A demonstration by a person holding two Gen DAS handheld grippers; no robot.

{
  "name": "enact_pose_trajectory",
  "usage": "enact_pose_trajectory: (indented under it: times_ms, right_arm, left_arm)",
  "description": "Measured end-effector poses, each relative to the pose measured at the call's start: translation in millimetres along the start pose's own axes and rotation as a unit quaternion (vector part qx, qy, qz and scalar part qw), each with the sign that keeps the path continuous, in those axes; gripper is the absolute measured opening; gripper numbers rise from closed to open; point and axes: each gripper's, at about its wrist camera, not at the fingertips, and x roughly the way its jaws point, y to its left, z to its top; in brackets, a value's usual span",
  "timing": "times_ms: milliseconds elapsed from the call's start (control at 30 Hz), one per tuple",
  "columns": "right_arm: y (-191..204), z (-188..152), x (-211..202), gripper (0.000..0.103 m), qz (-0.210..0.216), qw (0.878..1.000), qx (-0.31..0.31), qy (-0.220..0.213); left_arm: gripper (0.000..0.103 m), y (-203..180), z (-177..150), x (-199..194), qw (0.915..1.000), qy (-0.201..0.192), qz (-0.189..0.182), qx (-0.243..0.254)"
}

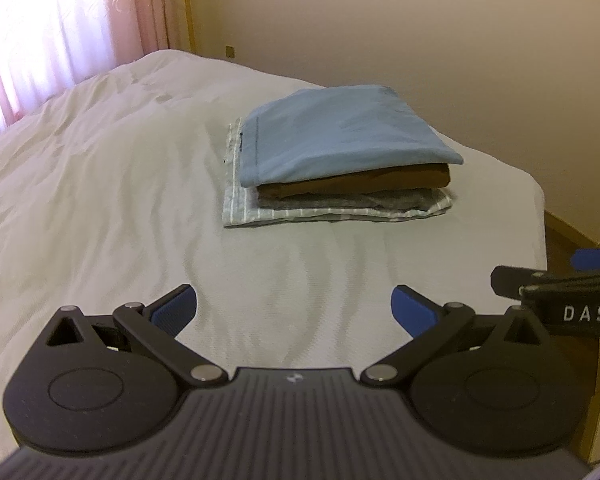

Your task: Fold clothes

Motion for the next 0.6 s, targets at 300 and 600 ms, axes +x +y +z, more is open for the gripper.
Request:
enact_pose_trajectory:
  times_ms: [300,600]
  right_arm:
    - [-8,2,-30,0.101,-0.008,1.0,-0.001,-0.015]
    - [-9,-4,-72,0.101,-0.008,1.0,0.003,-0.024]
  left_arm:
    - [0.102,-10,2,-29,1.0,0.001,0.005,-0.002]
    - [0.102,-10,1,-68,0.9998,-0.006,0.012,-0.017]
